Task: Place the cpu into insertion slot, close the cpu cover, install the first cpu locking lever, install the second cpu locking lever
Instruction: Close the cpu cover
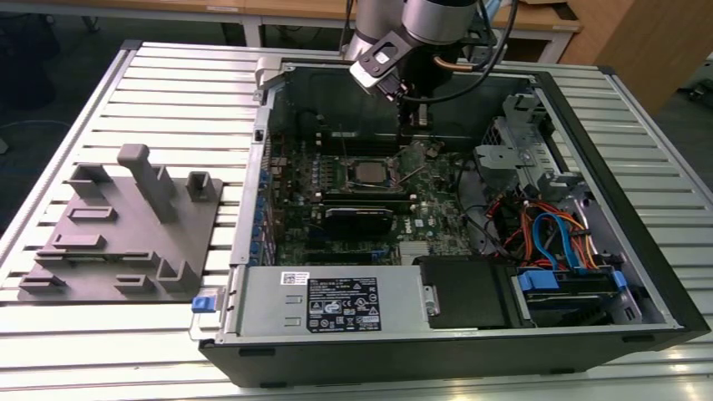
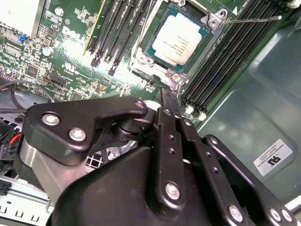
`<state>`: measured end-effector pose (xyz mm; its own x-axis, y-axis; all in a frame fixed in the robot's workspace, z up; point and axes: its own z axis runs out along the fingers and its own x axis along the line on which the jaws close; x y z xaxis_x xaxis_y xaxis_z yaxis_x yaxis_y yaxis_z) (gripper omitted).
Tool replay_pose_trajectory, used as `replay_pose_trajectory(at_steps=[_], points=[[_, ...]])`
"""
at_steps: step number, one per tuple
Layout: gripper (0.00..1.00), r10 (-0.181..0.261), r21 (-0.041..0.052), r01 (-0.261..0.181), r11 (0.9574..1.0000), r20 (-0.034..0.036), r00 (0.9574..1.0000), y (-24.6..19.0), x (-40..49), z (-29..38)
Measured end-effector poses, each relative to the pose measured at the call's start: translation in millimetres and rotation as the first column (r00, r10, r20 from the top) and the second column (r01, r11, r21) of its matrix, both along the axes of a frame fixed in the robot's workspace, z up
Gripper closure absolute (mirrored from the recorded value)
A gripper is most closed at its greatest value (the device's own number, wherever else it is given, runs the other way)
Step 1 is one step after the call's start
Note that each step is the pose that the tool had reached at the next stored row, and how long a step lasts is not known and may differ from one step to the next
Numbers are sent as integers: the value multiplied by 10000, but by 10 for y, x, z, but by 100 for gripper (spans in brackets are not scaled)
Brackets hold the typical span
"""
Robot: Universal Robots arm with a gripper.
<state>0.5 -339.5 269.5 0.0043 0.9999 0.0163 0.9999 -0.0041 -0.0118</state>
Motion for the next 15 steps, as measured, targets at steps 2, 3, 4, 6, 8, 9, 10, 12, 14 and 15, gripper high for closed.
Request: replay_pose_trajectory(at_steps=[2, 3, 4, 6, 8, 9, 10, 12, 14, 15], points=[[90, 0, 0, 0, 10000, 0, 10000, 0, 0, 0], [90, 0, 0, 0, 10000, 0, 10000, 0, 0, 0], [90, 0, 0, 0, 10000, 0, 10000, 0, 0, 0], [90, 0, 0, 0, 10000, 0, 10000, 0, 0, 0], [90, 0, -1, 0, 10000, 0, 10000, 0, 0, 0], [90, 0, -1, 0, 10000, -1, 10000, 0, 0, 0], [90, 0, -1, 0, 10000, 0, 10000, 0, 0, 0], [90, 0, -1, 0, 10000, 0, 10000, 0, 0, 0], [90, 0, -1, 0, 10000, 0, 10000, 0, 1, 0], [90, -2, -2, 2, 10000, 0, 10000, 0, 6, 0]])
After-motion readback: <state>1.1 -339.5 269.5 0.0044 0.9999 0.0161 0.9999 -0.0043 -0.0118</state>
